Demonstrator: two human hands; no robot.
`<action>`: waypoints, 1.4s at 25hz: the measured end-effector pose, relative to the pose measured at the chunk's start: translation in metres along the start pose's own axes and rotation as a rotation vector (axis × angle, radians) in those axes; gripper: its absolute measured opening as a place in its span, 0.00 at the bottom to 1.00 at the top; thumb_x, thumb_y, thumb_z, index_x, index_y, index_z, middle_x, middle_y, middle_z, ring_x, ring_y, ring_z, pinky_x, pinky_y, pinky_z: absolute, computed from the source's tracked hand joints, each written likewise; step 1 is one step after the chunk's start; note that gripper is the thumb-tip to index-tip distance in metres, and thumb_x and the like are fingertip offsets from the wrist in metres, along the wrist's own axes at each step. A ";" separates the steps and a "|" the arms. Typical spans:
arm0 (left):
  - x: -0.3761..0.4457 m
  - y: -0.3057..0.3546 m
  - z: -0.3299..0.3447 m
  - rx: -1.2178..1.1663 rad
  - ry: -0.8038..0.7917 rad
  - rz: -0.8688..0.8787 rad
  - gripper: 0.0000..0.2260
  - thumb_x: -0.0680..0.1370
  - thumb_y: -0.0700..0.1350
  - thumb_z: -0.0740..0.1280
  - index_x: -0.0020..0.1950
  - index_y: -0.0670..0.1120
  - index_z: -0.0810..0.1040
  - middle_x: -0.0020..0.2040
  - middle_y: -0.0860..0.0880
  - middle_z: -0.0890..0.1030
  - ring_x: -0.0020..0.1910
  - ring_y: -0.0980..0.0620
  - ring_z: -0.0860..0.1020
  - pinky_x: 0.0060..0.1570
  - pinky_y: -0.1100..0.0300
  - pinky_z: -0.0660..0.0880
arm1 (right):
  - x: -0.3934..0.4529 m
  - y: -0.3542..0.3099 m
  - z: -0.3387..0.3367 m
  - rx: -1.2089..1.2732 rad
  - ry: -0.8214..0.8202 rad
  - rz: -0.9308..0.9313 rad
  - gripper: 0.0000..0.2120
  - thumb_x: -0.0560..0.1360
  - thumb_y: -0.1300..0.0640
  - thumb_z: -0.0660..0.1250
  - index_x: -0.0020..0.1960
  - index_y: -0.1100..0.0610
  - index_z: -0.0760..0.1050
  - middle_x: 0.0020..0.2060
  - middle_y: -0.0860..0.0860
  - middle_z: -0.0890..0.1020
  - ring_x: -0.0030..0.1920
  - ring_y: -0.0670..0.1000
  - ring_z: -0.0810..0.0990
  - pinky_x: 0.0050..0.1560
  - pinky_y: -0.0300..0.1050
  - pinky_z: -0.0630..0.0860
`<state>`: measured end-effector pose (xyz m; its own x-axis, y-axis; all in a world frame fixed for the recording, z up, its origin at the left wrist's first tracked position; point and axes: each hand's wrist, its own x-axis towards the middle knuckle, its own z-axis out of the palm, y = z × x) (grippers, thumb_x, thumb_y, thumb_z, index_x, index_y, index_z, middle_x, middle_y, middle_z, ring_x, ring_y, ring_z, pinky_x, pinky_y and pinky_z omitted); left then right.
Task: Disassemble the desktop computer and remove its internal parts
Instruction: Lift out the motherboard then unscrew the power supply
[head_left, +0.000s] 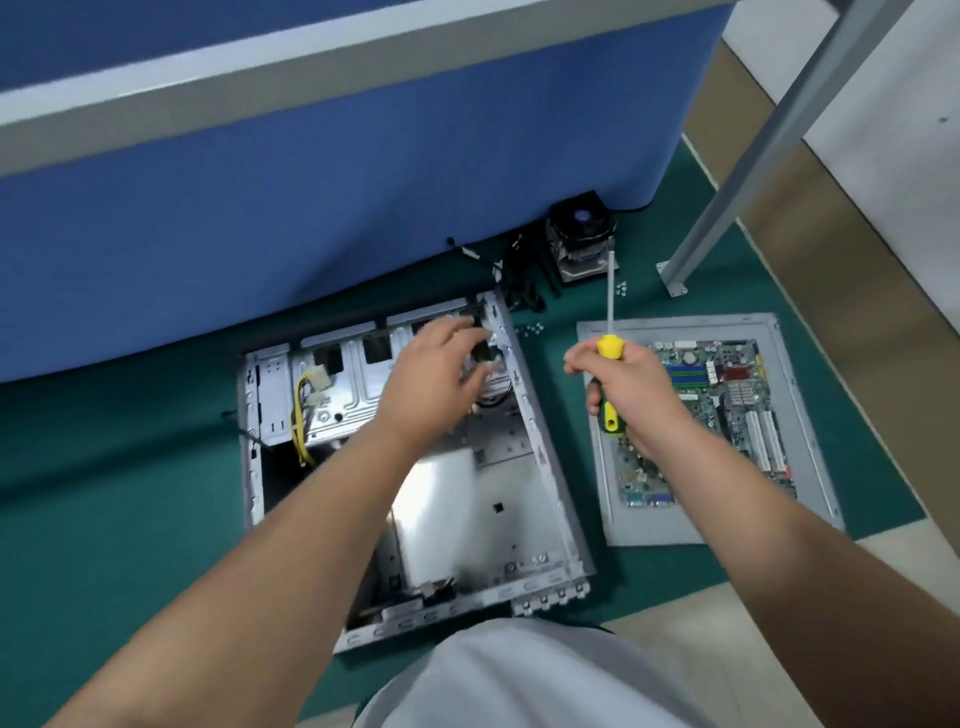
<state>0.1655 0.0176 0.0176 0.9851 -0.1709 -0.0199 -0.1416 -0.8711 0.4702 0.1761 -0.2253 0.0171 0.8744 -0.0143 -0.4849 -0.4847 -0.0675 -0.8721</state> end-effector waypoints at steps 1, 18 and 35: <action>0.015 -0.005 0.002 0.078 -0.025 -0.015 0.22 0.83 0.58 0.62 0.77 0.56 0.70 0.79 0.50 0.67 0.79 0.46 0.62 0.78 0.46 0.59 | 0.013 0.000 -0.015 -0.014 0.043 0.016 0.01 0.73 0.57 0.74 0.44 0.53 0.84 0.42 0.52 0.87 0.26 0.47 0.74 0.27 0.42 0.75; 0.053 -0.049 0.066 0.322 0.165 -0.115 0.25 0.84 0.65 0.48 0.82 0.65 0.54 0.84 0.57 0.55 0.83 0.51 0.51 0.79 0.40 0.46 | 0.256 0.034 -0.081 -0.712 0.529 0.206 0.09 0.80 0.51 0.64 0.50 0.56 0.74 0.39 0.54 0.76 0.47 0.60 0.77 0.43 0.48 0.72; 0.056 -0.037 0.042 0.209 -0.022 -0.173 0.28 0.81 0.68 0.50 0.81 0.68 0.54 0.84 0.60 0.50 0.83 0.55 0.44 0.79 0.44 0.37 | 0.111 0.049 -0.038 -0.480 0.248 0.090 0.06 0.81 0.54 0.64 0.48 0.56 0.75 0.44 0.57 0.81 0.36 0.53 0.78 0.34 0.45 0.73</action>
<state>0.2222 0.0208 -0.0383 0.9943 -0.0190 -0.1044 0.0095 -0.9638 0.2663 0.2501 -0.2685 -0.0771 0.8368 -0.2716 -0.4753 -0.5446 -0.5018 -0.6720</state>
